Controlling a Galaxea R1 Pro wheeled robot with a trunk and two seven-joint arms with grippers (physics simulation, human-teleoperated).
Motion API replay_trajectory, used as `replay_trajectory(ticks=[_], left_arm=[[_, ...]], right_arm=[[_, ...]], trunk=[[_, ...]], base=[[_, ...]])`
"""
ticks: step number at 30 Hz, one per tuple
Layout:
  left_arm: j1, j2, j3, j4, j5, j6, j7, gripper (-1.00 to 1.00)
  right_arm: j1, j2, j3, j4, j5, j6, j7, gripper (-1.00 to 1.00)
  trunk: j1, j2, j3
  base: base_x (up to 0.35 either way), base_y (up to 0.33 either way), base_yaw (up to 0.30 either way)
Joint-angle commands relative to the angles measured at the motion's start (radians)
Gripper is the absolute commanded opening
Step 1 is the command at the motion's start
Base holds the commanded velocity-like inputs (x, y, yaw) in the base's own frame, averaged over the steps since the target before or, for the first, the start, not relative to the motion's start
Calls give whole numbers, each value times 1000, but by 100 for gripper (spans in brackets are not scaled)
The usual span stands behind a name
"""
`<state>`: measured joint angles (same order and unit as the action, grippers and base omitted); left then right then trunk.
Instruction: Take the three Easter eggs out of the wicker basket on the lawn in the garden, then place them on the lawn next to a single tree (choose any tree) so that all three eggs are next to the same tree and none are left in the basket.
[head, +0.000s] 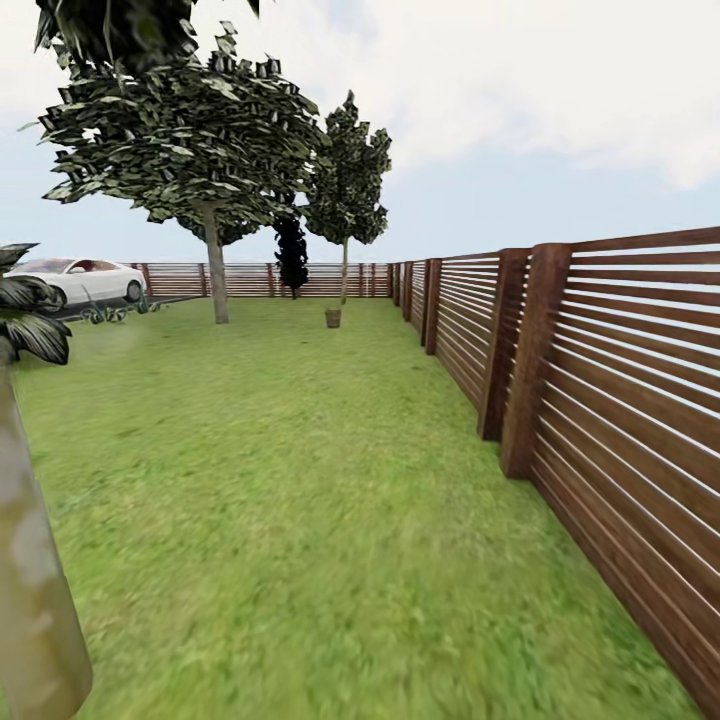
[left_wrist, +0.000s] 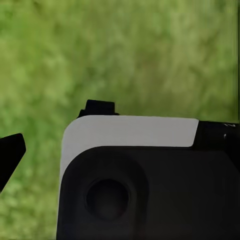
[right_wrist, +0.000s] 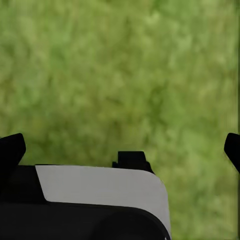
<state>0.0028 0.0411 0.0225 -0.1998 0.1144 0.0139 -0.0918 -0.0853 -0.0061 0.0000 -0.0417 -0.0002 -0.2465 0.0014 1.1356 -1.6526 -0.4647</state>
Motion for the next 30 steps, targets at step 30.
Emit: replay_trajectory(ticks=[30], left_arm=[[0,0,2,-1,10,1,-5,100]], right_arm=[[-1,0,1,0,0,-3,0,100]], trunk=[[1,0,-1]], base=[[316,-105,62]])
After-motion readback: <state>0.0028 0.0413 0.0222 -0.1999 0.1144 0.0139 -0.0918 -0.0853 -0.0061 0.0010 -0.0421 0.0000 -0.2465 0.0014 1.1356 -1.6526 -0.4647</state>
